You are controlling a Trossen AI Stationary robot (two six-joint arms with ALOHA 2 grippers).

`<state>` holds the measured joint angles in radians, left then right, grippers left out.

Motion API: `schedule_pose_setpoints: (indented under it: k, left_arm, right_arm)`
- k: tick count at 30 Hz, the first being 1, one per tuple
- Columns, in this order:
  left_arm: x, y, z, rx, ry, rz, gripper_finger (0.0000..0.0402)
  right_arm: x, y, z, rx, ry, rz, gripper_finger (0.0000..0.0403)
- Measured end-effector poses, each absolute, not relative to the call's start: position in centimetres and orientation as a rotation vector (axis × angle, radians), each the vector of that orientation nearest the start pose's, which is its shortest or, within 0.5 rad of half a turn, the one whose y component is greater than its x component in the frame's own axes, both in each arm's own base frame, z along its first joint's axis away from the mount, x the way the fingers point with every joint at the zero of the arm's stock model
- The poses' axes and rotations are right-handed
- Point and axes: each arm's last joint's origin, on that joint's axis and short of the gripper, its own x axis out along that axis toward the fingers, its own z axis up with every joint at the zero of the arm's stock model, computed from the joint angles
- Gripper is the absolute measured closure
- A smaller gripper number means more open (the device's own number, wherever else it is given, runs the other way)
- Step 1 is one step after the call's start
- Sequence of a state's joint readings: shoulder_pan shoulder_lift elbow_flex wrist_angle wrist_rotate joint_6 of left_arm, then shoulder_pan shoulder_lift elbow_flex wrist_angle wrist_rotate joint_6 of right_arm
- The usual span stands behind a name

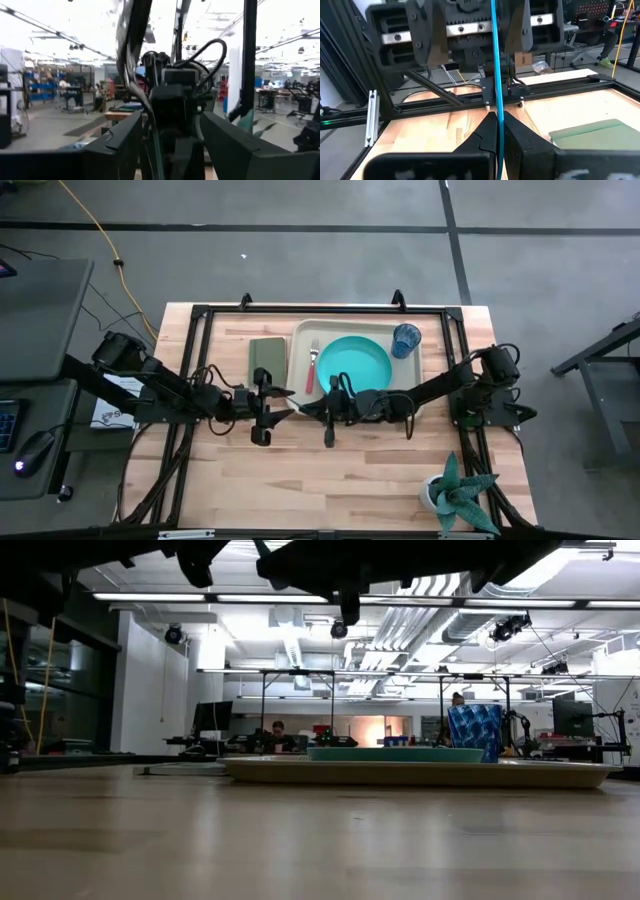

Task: Pick and place plate/cup/fork/spoon on tray
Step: Put the blue spoon on the gray table tray to the left of the pink fork

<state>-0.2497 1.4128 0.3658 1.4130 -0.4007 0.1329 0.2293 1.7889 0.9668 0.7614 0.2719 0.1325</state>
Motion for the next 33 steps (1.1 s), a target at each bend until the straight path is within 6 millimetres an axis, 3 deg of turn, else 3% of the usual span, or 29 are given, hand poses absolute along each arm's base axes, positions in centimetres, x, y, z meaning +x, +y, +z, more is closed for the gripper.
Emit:
schedule_pose_setpoints:
  k: [6, 10, 19, 28, 33]
  left_arm:
    - [23.79, -4.85, 21.84, 0.035, -0.34, 0.193, 0.0218]
    - [23.78, -4.78, 21.83, 0.032, -0.337, 0.215, 0.0243]
    - [23.49, -4.66, 21.25, 0.061, -0.308, 0.242, 0.0388]
    - [23.46, -4.65, 21.2, 0.059, -0.306, 0.24, 0.04]
    - [23.42, -4.57, 21.11, 0.074, -0.279, 0.269, 0.0401]
  right_arm:
    - [37.49, 8.03, 21.69, 0.116, 0.054, -0.051, 0.0403]
    - [37.48, 8.04, 21.67, 0.115, 0.056, -0.051, 0.0403]
    - [37.4, 8.38, 21.65, 0.107, 0.059, -0.047, 0.0403]
    - [37.4, 8.39, 21.65, 0.106, 0.059, -0.048, 0.0401]
    - [37.28, 8.31, 21.67, 0.116, 0.079, -0.063, 0.0365]
